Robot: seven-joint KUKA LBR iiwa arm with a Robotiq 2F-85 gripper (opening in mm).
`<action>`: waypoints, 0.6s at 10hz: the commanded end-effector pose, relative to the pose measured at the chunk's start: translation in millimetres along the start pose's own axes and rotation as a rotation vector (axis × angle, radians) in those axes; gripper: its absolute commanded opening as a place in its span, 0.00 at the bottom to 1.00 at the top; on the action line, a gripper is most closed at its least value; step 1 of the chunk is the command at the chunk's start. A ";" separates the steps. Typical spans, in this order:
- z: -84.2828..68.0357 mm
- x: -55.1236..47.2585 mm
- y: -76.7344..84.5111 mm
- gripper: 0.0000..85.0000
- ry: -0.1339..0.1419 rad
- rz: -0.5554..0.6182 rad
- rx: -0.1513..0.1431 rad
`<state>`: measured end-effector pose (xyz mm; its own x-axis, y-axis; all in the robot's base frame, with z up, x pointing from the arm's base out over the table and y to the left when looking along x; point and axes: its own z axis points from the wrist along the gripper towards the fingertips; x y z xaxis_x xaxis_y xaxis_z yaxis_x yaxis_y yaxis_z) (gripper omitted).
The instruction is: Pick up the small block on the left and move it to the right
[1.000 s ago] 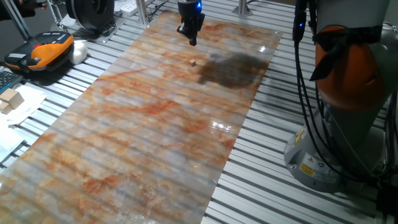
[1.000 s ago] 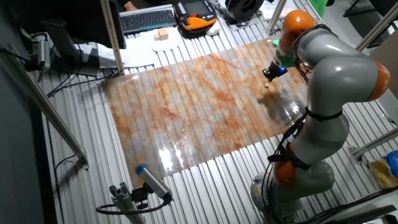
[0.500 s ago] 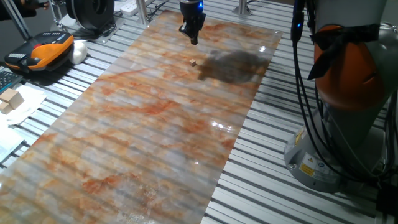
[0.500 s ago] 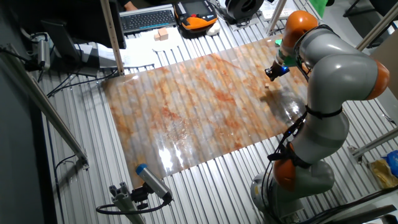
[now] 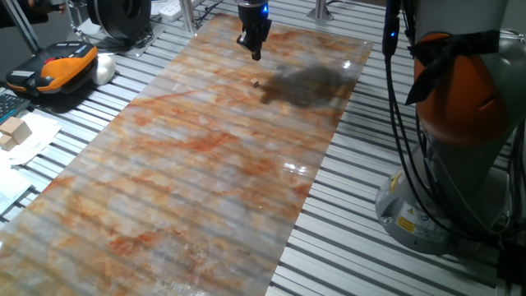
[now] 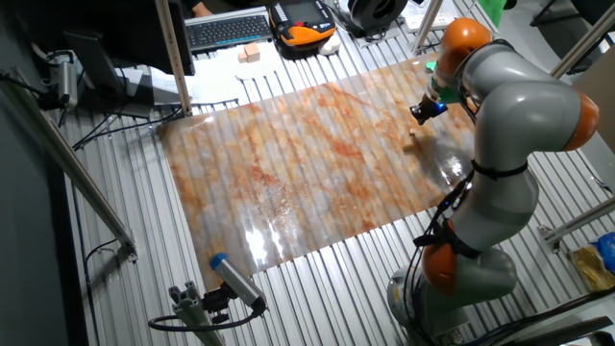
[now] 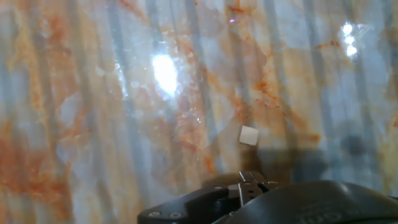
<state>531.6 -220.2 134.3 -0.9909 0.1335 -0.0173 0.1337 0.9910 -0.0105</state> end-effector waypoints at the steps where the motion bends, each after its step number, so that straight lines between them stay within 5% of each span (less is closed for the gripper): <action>1: 2.0 -2.3 -2.5 0.00 0.001 -0.003 -0.003; 6: 14.9 -11.2 -8.5 0.00 -0.012 -0.010 -0.013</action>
<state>542.0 -230.5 119.4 -0.9919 0.1234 -0.0304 0.1234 0.9924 0.0017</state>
